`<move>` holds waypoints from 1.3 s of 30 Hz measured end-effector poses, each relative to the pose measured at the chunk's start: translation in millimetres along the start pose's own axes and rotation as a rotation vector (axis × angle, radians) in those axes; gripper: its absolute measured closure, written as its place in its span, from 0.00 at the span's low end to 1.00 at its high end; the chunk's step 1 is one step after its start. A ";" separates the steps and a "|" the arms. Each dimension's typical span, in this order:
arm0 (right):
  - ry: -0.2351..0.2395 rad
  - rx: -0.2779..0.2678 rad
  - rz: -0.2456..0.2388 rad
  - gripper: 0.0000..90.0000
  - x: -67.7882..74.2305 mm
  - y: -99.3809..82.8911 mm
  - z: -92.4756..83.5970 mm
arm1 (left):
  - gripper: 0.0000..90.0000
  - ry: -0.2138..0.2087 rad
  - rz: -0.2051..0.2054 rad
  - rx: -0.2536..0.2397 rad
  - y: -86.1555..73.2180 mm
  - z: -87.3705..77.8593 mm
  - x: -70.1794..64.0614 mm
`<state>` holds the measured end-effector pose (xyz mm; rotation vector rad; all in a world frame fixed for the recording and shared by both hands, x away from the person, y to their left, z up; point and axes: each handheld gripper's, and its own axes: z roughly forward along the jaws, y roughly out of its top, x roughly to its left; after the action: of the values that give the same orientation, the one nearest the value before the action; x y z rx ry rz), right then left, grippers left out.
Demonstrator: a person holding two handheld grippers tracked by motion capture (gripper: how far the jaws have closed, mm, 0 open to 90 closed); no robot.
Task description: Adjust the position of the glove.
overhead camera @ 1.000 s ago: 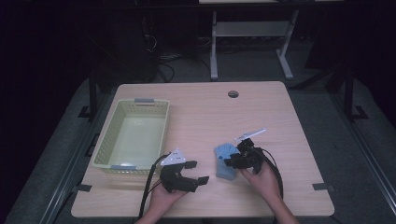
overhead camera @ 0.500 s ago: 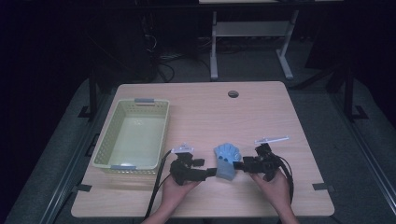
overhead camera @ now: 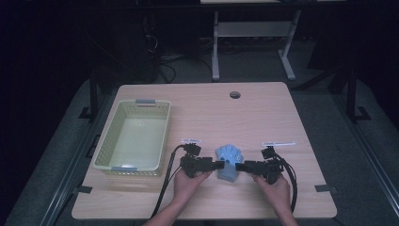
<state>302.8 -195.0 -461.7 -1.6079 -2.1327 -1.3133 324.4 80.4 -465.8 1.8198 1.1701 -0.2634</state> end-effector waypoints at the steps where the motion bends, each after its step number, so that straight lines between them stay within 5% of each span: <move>1: 0.003 0.003 0.014 0.45 -0.3 -0.3 0.3 | 0.33 0.003 0.003 0.010 -0.3 1.6 0.1; 25: 0.029 0.030 0.051 0.62 -4.3 -5.1 17.0 | 0.59 -0.024 0.009 0.063 -5.0 14.0 1.0; 39: 0.034 0.019 0.072 0.75 -2.7 -6.4 24.3 | 0.70 -0.058 -0.021 0.070 -6.4 19.4 2.6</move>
<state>307.2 -179.7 -481.4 -1.6268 -2.0422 -1.2850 326.1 67.5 -481.7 1.8488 1.1527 -0.3716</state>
